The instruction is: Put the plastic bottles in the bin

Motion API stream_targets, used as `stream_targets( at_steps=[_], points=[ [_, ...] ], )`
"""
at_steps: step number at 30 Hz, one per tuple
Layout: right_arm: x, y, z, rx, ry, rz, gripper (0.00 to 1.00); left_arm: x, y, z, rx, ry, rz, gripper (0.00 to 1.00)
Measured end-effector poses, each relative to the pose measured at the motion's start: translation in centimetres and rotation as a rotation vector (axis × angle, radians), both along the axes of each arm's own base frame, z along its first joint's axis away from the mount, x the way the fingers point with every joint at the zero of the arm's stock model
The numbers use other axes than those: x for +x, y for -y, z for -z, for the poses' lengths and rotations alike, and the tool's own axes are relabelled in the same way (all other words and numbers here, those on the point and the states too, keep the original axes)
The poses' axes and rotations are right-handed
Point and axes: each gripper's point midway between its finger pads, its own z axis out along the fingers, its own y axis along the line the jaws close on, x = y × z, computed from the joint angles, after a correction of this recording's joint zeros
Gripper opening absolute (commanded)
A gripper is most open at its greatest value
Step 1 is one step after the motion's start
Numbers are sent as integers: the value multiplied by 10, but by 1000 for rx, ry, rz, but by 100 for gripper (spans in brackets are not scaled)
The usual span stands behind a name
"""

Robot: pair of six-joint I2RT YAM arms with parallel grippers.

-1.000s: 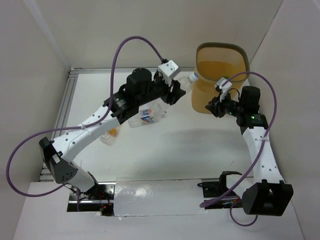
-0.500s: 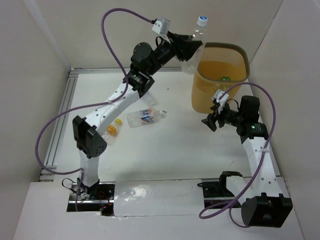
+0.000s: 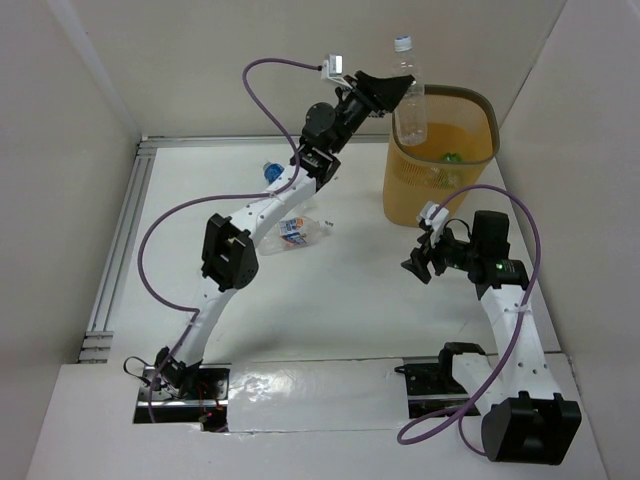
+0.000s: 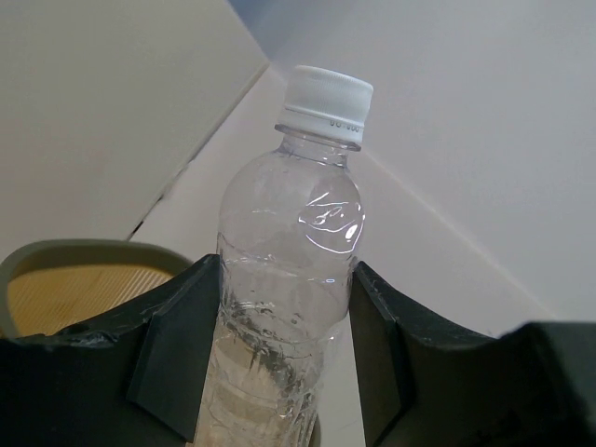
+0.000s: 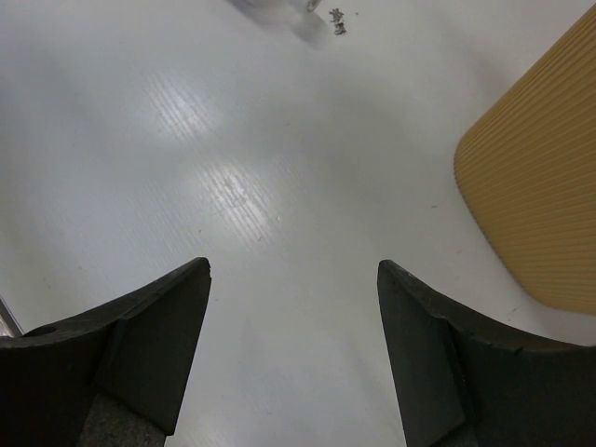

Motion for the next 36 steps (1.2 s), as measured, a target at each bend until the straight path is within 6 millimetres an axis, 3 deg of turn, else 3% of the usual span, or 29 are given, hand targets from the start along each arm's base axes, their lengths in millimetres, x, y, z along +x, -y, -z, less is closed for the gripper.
stream_targets(
  at_steps=[4,6,8,17,20,21,22,26,36],
  points=[
    [1,0,0,-1,3,0,81,9,1,14,8,-40,-18,29],
    [0,0,3,1,-2,1,85,10,0,14,5,-39,-21,39],
    [0,0,5,3,-10,3,99,9,1,14,6,-39,-21,47],
    [-1,0,9,8,-22,7,99,10,21,43,53,-77,-5,59],
    [0,0,10,10,-26,8,99,10,30,57,98,-88,-7,79],
    [0,0,10,10,-26,8,99,10,31,58,102,-87,-8,79],
    [0,0,10,10,-26,8,99,9,33,61,116,-87,-7,87],
    [-1,0,12,10,-29,9,99,5,39,65,148,-74,-6,99],
    [0,-3,16,21,-14,-12,99,4,40,69,249,-14,-41,99]
  ],
)
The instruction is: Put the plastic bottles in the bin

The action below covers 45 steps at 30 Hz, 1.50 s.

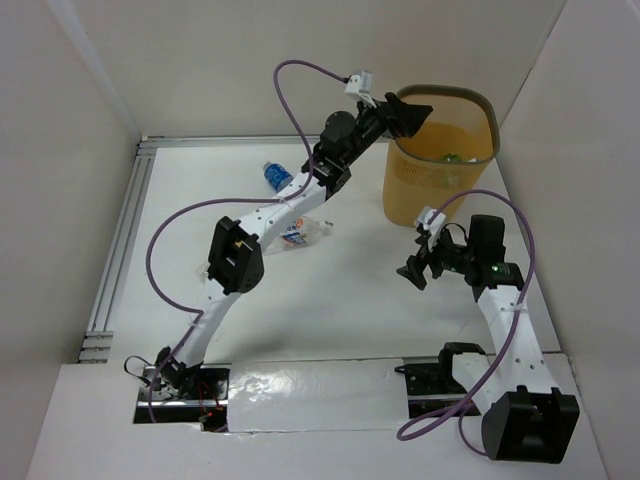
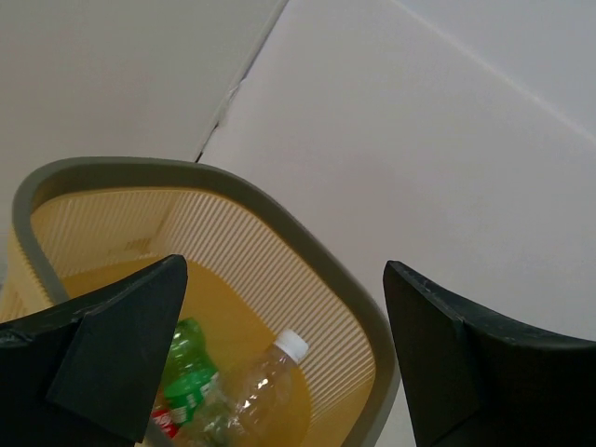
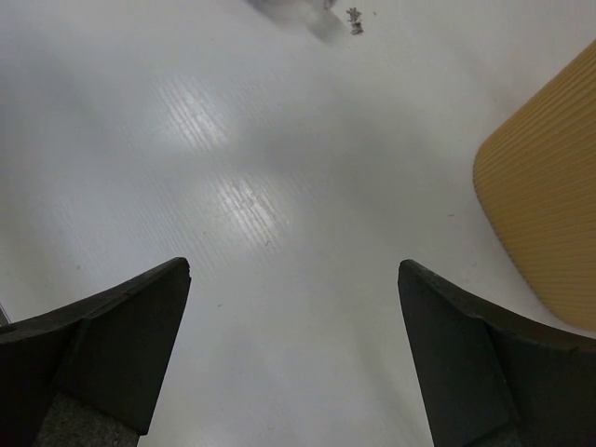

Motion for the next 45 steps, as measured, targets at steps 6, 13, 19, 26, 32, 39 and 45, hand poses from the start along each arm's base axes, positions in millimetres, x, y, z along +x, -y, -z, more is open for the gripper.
stream_targets(
  at_steps=[6,13,19,26,32,39,45],
  points=[
    [5,-11,4,-33,87,-130,99,-20,-38,-22,132,46,-27,99],
    [-1,-60,47,-109,55,-427,98,-80,-169,-63,252,74,-221,99],
    [3,-114,64,-203,104,-611,100,-139,-252,-27,334,-42,-361,99],
    [44,-167,65,-254,187,-609,100,-186,-333,107,589,-380,-504,99],
    [81,-205,62,-285,259,-552,100,-238,-392,152,623,-516,-614,99],
    [115,-235,76,-320,289,-515,100,-252,-424,148,585,-550,-711,99],
    [140,-255,88,-358,310,-481,100,-257,-429,167,632,-606,-708,99]
  ],
)
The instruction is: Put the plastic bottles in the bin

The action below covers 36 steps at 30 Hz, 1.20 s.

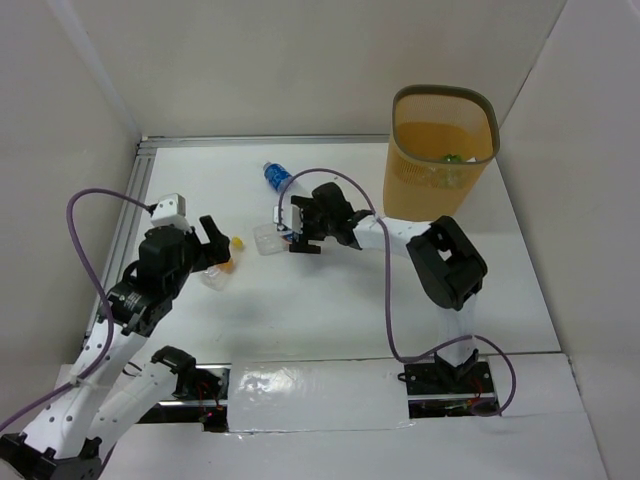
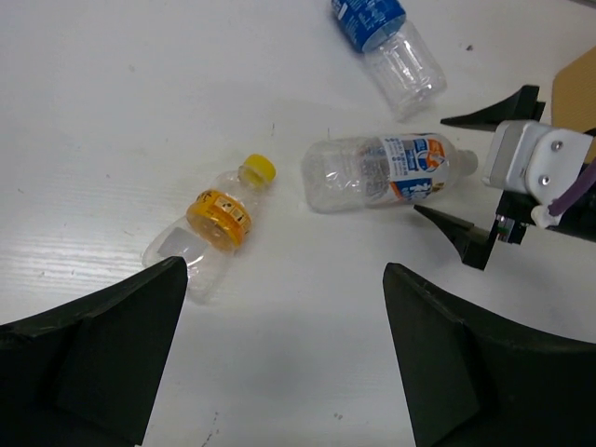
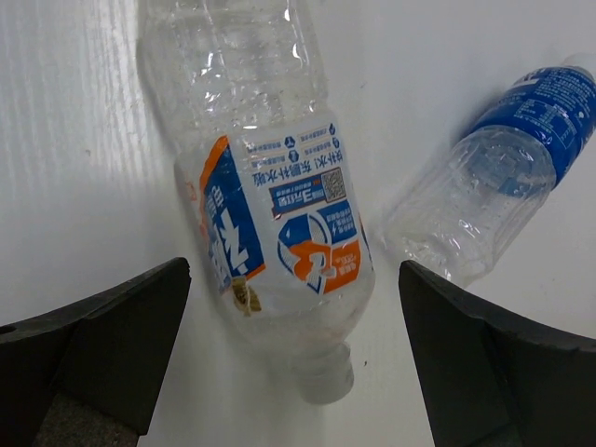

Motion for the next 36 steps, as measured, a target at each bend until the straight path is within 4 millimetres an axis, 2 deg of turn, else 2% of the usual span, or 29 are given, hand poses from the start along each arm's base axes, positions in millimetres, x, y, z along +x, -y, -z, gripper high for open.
stream_targets(
  at_steps=[5,8,12,16,17,20,21,26,28,30,33,36],
  points=[
    [12,-11,12,-17,1,3,100,-5,-3,19,15,-56,3,99],
    [10,-15,24,-34,-26,-31,100,-6,-3,24,21,-76,9,99],
    [5,-26,30,-39,-79,-123,91,-3,-1,33,43,-112,31,99],
    [-3,-28,35,-49,-138,-195,73,2,1,50,74,-177,53,99],
    [-5,-27,34,-49,-147,-206,65,3,1,54,79,-194,56,99],
    [-9,-21,32,-45,-192,-234,52,5,2,62,94,-227,71,97],
    [-11,-18,32,-47,-217,-235,45,5,2,63,96,-230,74,97],
    [-15,6,29,-49,-325,-212,37,6,5,64,118,-234,123,97],
    [-11,14,19,-35,-367,-181,36,7,7,66,131,-240,148,99],
    [1,20,-2,1,-386,-141,35,9,9,67,149,-250,173,99],
    [36,26,-59,96,-337,-76,35,13,11,70,176,-264,201,99],
    [65,37,-126,209,-280,-15,35,16,9,73,198,-275,210,99]
  ],
)
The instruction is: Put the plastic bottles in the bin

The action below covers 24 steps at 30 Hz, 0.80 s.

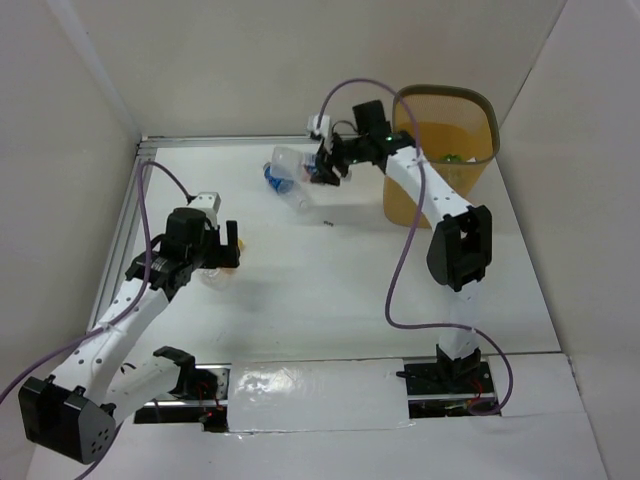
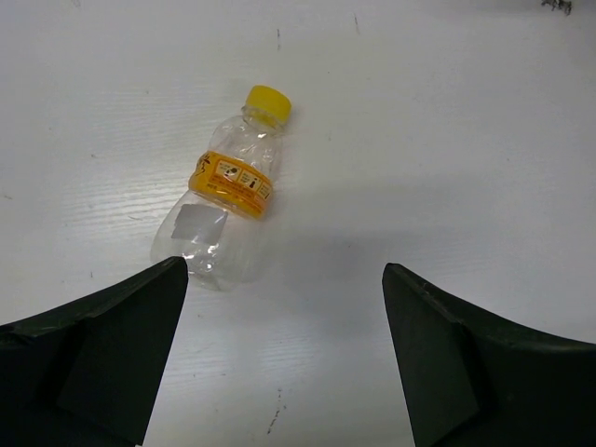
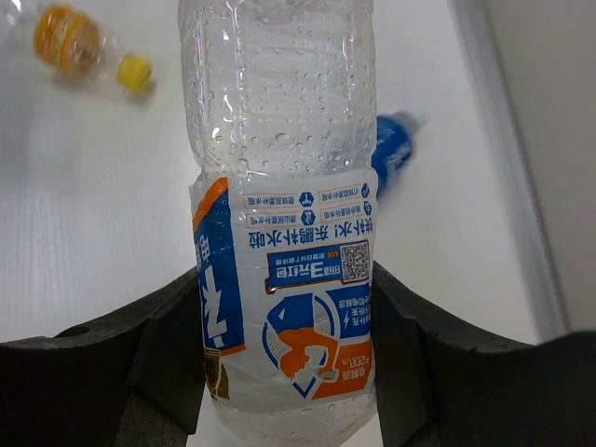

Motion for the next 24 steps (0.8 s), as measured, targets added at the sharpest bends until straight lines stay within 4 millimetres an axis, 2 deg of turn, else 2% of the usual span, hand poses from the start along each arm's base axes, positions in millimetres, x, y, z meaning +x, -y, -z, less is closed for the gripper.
stream_targets(
  at_steps=[5,8,11,15,19,21,24],
  points=[
    [25,30,-108,177,84,101,36,6,-3,7,34,-21,15,99],
    [29,52,-151,257,112,170,36,11,-4,15,59,-47,24,99],
    [30,69,-182,326,119,224,36,15,-5,23,83,-76,33,99],
    [36,92,-207,386,121,314,36,21,-9,36,119,-113,33,99],
    [49,128,-222,417,153,452,38,30,-14,52,155,-148,29,99],
    [57,153,-225,424,164,523,40,34,-16,59,165,-163,27,99],
    [66,197,-217,418,157,634,41,38,-19,65,173,-172,19,99]
  ],
)
